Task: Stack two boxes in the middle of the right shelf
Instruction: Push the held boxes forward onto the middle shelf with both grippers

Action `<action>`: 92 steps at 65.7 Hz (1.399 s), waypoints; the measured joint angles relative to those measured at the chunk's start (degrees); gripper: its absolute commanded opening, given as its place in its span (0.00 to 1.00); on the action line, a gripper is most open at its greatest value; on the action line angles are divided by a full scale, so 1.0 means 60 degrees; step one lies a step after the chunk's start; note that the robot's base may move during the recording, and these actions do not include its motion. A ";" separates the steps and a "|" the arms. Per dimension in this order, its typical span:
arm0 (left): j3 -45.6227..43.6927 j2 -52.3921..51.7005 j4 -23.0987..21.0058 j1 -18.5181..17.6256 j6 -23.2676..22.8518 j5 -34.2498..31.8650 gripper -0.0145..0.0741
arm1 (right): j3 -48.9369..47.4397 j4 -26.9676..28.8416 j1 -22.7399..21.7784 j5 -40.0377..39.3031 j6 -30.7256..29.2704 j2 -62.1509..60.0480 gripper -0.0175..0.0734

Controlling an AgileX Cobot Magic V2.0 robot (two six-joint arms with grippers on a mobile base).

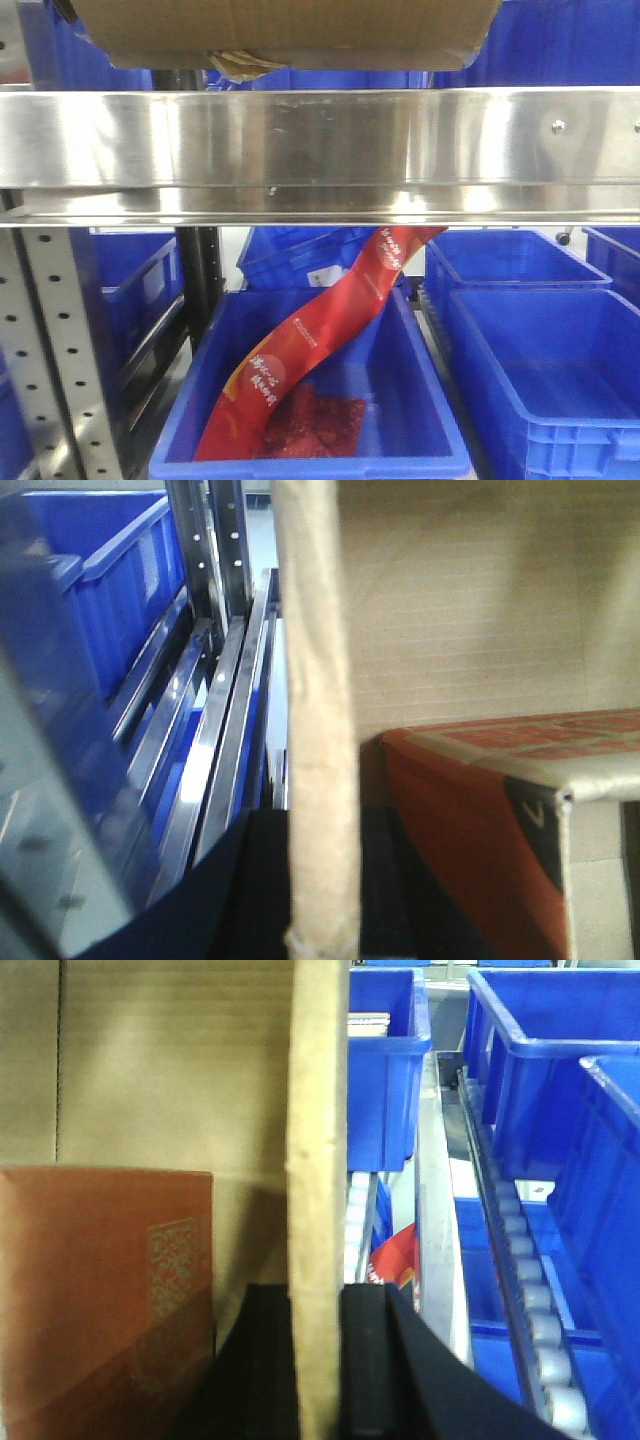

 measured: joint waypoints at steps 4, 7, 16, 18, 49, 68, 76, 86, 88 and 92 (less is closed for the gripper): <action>0.0000 0.0000 0.0000 0.0000 0.0000 0.0000 0.04 | 0.0000 0.0000 0.0000 0.0000 0.0000 0.0000 0.01; 0.0000 0.0000 0.0000 0.0000 0.0000 0.0000 0.04 | 0.0000 0.0000 0.0000 0.0000 0.0000 0.0000 0.01; 0.0000 0.0000 0.0000 0.0000 0.0000 0.0000 0.04 | 0.0000 0.0000 0.0000 0.0000 0.0000 0.0000 0.01; 0.0000 0.0000 0.0000 0.0000 0.0000 0.0000 0.04 | 0.0000 0.0000 0.0000 0.0000 0.0000 0.0000 0.01; 0.0000 0.0000 -0.0030 0.0000 0.0000 0.0000 0.04 | 0.0000 0.0000 0.0000 0.0023 0.0000 0.0000 0.01; 0.0000 0.0125 -0.2200 0.0000 0.1146 0.0907 0.04 | 0.0000 0.1087 0.0000 0.1771 -0.0024 0.0017 0.01; -0.0128 0.0355 -0.2752 0.0163 0.1795 0.1102 0.04 | 0.0000 0.1269 0.0000 0.1933 -0.0039 0.0102 0.01; -0.0354 0.0547 -0.3790 0.0639 0.2753 0.1136 0.05 | 0.0000 0.1312 0.0000 0.1915 -0.0045 0.0102 0.09; -0.0354 0.0564 -0.3817 0.0659 0.2806 0.1136 0.08 | 0.0000 0.1312 0.0000 0.1900 -0.0062 0.0123 0.15; -0.0371 0.0554 -0.3860 0.0673 0.2873 0.1136 0.15 | -0.0018 0.1312 0.0000 0.1894 -0.0062 0.0138 0.28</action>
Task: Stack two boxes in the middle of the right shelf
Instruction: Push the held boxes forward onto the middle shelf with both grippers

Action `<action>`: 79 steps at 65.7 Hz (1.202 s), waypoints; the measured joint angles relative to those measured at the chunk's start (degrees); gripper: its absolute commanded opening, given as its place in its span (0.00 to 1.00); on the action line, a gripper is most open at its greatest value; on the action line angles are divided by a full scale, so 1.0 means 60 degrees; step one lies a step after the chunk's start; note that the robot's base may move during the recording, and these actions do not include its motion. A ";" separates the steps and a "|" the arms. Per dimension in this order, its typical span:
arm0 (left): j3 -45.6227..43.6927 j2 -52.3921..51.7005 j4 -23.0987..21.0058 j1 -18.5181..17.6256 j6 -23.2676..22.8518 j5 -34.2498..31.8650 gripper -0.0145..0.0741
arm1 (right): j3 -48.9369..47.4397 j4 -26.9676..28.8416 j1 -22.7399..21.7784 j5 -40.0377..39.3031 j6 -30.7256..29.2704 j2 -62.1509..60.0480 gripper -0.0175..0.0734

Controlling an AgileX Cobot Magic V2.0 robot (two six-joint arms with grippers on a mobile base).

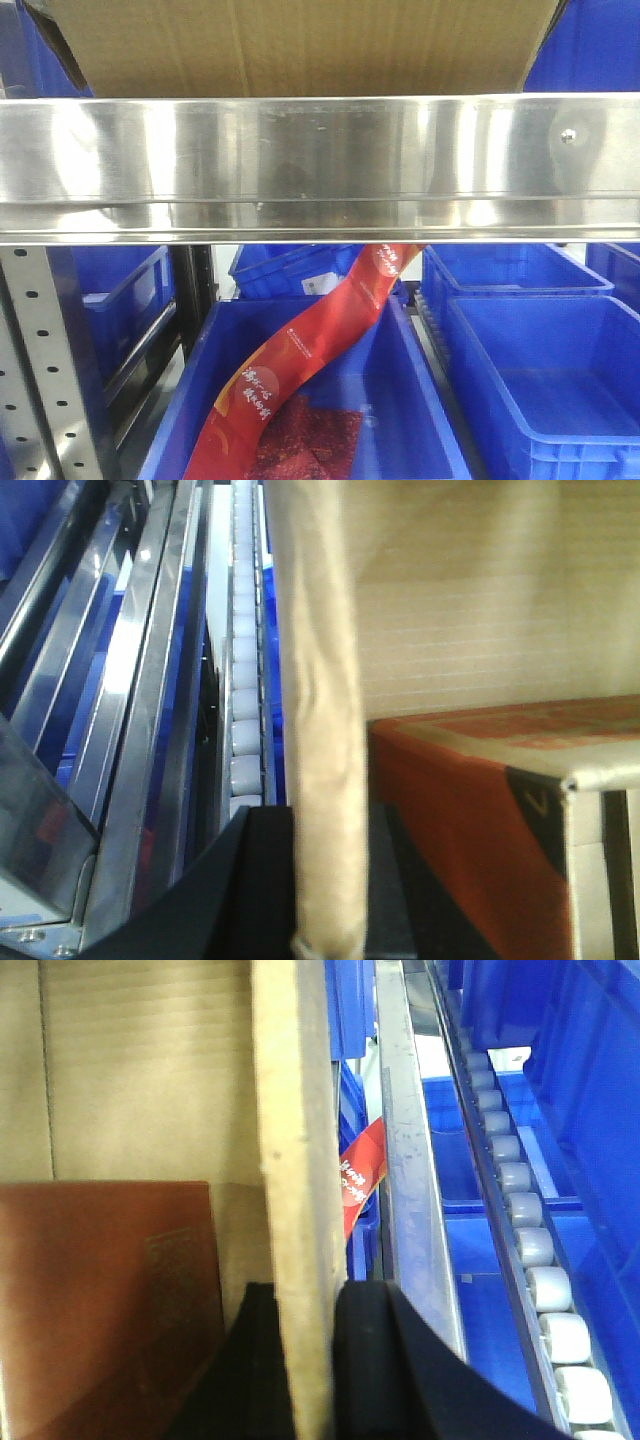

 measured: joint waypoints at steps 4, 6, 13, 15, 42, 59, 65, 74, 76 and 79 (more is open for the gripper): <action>0.0000 0.0015 -0.0014 0.0000 0.0039 -0.0051 0.27 | 0.0000 0.0061 0.0000 -0.0042 0.0000 0.0046 0.42; 0.0000 0.0015 -0.0041 0.0000 0.0051 -0.0073 0.32 | 0.0000 0.0081 0.0000 -0.0042 0.0000 0.0062 0.47; 0.0000 0.0038 -0.0204 0.0005 0.0107 -0.0366 0.49 | 0.0000 0.0100 0.0000 -0.0152 0.0018 0.0085 0.59; 0.0000 0.0038 -0.0244 0.0005 0.0125 -0.0417 0.51 | -0.0015 0.0100 0.0000 -0.0172 0.0018 0.0099 0.59; 0.0000 -0.0084 -0.0334 0.0005 0.0144 -0.0628 0.54 | -0.0654 -0.0078 0.0000 0.0228 -0.0387 0.0147 0.59; 0.0000 -0.0372 -0.0334 0.0005 0.0144 -0.0285 0.03 | -0.0671 -0.0078 0.0000 0.1373 -0.0590 0.0031 0.09; 0.0000 -0.0372 -0.0334 0.0005 0.0144 -0.0034 0.04 | -0.0671 -0.0078 0.0000 0.1731 -0.0785 0.0031 0.01; 0.0071 -0.0465 -0.0680 0.0005 0.0751 0.0310 0.04 | -0.0541 0.0419 0.0000 0.1692 -0.1864 -0.0041 0.01; 0.0232 -0.0577 -0.0884 0.0005 0.1021 0.0282 0.04 | -0.0411 0.0617 0.0000 0.1487 -0.2110 -0.0126 0.01; 0.0580 -0.0830 -0.1120 0.0005 0.1269 0.0037 0.04 | -0.0061 0.0944 0.0000 0.1023 -0.2429 -0.0305 0.01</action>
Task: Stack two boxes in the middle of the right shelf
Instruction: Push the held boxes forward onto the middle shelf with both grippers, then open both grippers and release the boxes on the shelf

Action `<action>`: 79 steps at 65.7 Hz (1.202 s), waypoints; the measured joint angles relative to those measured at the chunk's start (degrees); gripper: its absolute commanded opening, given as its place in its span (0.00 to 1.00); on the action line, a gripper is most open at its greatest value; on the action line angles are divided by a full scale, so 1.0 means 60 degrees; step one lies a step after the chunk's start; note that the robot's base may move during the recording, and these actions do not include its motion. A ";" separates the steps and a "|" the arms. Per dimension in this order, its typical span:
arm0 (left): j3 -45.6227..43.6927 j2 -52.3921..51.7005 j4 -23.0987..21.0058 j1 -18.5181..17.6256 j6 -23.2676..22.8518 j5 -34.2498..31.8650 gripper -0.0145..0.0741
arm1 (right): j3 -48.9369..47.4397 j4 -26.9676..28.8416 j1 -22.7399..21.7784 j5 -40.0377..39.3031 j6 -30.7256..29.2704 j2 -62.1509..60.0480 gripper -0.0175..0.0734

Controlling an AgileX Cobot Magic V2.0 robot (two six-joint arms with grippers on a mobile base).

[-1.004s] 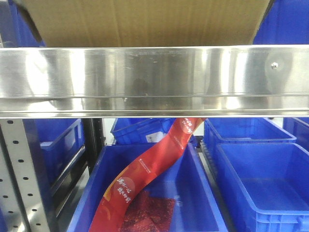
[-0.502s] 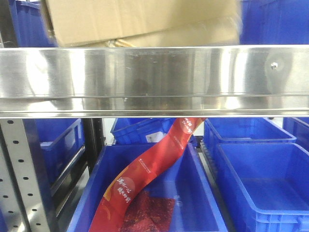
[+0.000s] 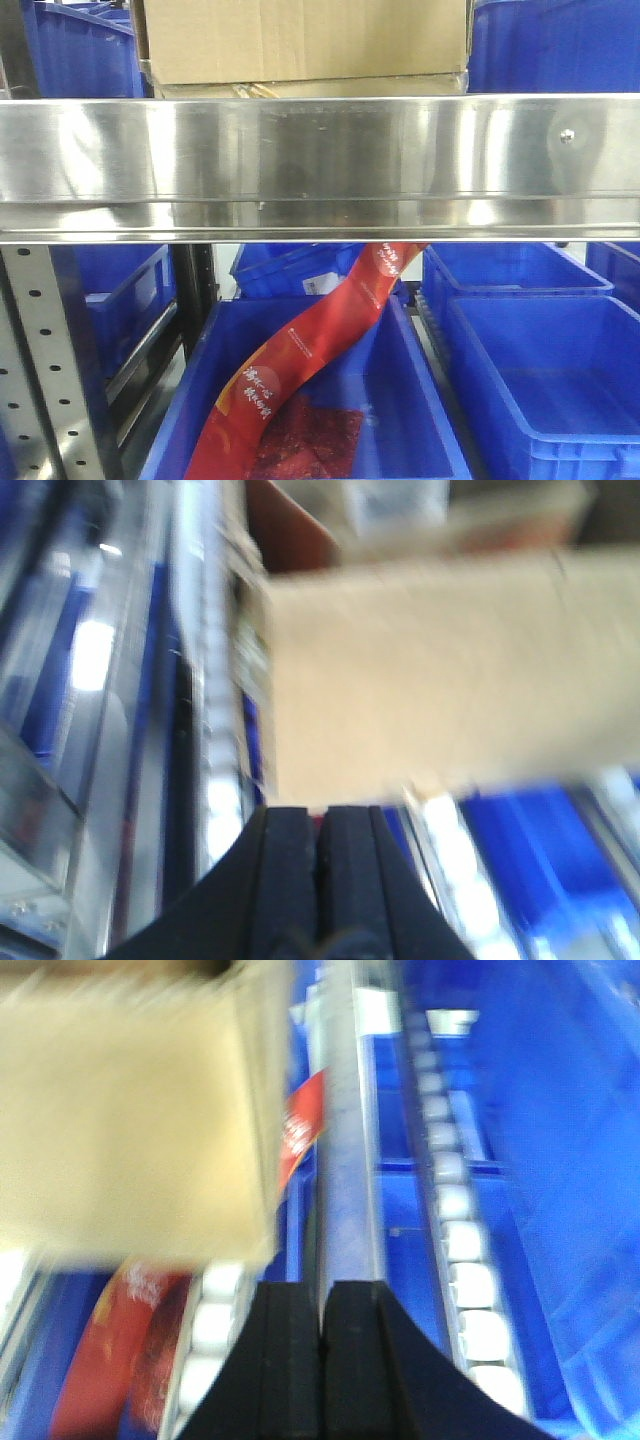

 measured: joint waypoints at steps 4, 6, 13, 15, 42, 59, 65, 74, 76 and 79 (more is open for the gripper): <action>0.0851 -0.0555 -0.0288 0.0000 0.0196 -0.0718 0.04 | 0.0751 0.0283 0.0000 -0.0770 -0.0214 -0.0368 0.01; 0.1378 -0.0826 -0.0348 0.0000 0.0244 -0.1094 0.04 | 0.1204 0.0332 0.0000 -0.1258 -0.0288 -0.0624 0.01; 0.3074 -0.2016 -0.0445 0.0000 0.0311 -0.2497 0.04 | 0.2713 0.0386 -0.0021 -0.2849 -0.0379 -0.1580 0.01; 0.3631 -0.2389 -0.0452 0.0000 0.0329 -0.2872 0.04 | 0.3222 0.0386 -0.0061 -0.3247 -0.0379 -0.1825 0.01; 0.9091 -0.7135 -0.0592 0.0670 0.0346 -0.6009 0.04 | 0.7769 0.0430 -0.0471 -0.5484 -0.0002 -0.5954 0.01; 0.9713 -0.9180 -0.0612 0.0670 0.0346 -0.6094 0.04 | 0.8189 0.0430 -0.0471 -0.5150 0.0033 -0.8242 0.01; 0.9713 -0.9591 -0.0612 0.0670 0.0346 -0.6163 0.04 | 0.8189 0.0430 -0.0471 -0.5166 0.0033 -0.8751 0.01; 0.9713 -0.9837 -0.0612 0.0670 0.0346 -0.6163 0.04 | 0.8189 0.0430 -0.0471 -0.5169 0.0033 -0.9221 0.01; 0.9713 -0.9856 -0.0612 0.0670 0.0346 -0.6163 0.04 | 0.8189 0.0430 -0.0471 -0.5169 0.0033 -0.9277 0.01; 0.9713 -0.9871 -0.0612 0.0670 0.0346 -0.6163 0.04 | 0.8189 0.0430 -0.0471 -0.5169 0.0033 -0.9343 0.01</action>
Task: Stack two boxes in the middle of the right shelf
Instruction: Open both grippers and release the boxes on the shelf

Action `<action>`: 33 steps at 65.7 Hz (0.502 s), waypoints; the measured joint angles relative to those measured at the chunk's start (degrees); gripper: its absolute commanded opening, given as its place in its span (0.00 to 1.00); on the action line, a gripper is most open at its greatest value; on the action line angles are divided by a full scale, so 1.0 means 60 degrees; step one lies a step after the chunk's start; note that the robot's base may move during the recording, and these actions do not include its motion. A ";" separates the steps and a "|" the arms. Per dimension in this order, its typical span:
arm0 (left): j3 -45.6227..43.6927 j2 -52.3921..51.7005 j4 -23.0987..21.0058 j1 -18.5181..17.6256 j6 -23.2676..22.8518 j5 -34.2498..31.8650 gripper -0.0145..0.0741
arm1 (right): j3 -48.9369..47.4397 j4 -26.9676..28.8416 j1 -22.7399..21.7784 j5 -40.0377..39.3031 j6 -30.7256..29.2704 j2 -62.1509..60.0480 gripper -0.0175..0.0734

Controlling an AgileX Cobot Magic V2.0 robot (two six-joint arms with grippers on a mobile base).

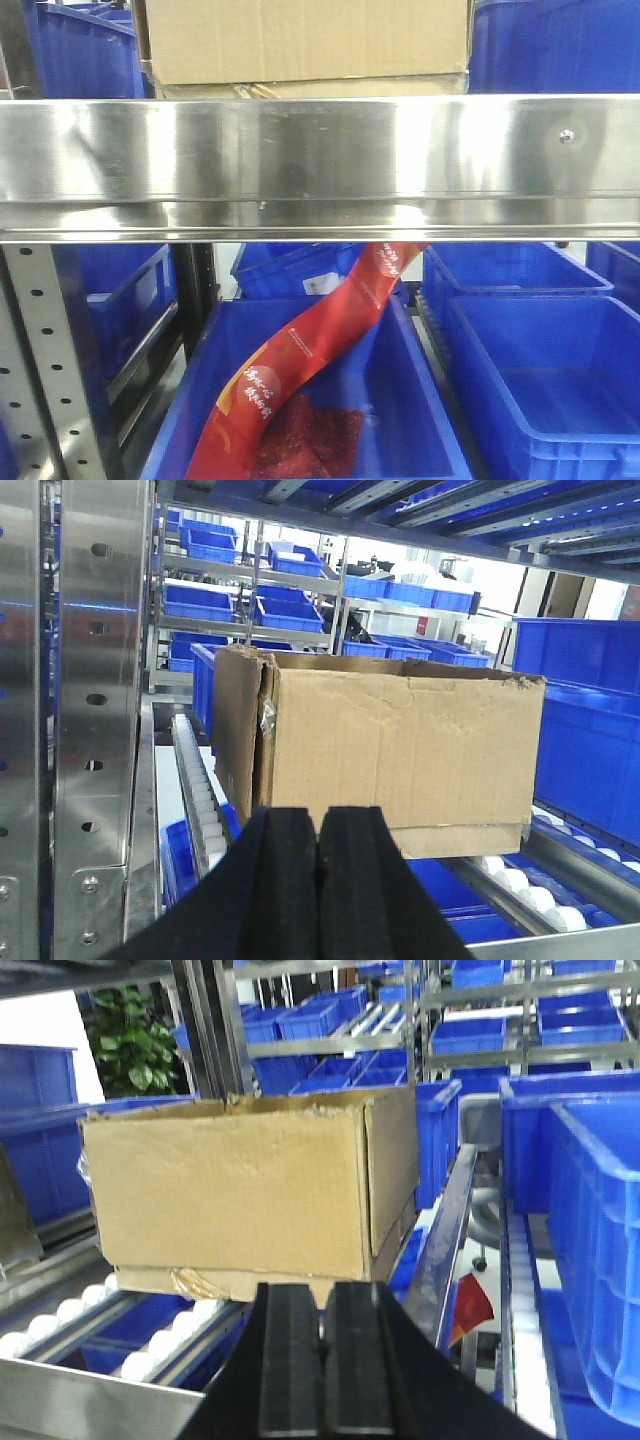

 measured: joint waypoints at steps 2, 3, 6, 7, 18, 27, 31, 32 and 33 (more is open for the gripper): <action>0.0000 0.0000 0.0000 0.0000 0.0000 0.0000 0.04 | 0.0000 0.0000 0.0000 0.0000 0.0000 -0.0023 0.01; 0.0000 0.0000 0.0000 0.0000 0.0000 0.0000 0.04 | 0.0000 0.0000 0.0000 0.0000 0.0000 -0.0023 0.01; 0.0000 0.0000 0.0000 0.0000 0.0000 0.0000 0.04 | 0.0000 0.0000 0.0000 0.0000 0.0000 -0.0046 0.01; 0.0000 0.0000 0.0000 0.0000 0.0000 0.0000 0.04 | 0.0000 0.0000 0.0000 0.0000 0.0000 -0.0067 0.01; 0.0000 0.0000 0.0000 0.0000 0.0000 0.0000 0.04 | 0.0431 0.0167 -0.0249 0.0536 -0.0770 -0.0693 0.01; 0.0000 0.0000 0.0000 0.0000 0.0000 0.0000 0.04 | 0.1579 0.1160 -0.1131 0.0595 -0.2219 -0.1664 0.01; 0.0000 0.0000 0.0000 0.0000 0.0000 0.0000 0.04 | 0.2275 0.1655 -0.1570 0.0279 -0.2785 -0.2064 0.01; 0.0000 0.0000 0.0000 0.0000 0.0000 0.0000 0.04 | 0.2415 0.1771 -0.1663 0.0196 -0.2917 -0.2148 0.01; 0.0000 0.0000 0.0000 0.0000 0.0000 0.0000 0.04 | 0.2627 0.1964 -0.1797 0.0085 -0.3121 -0.2269 0.01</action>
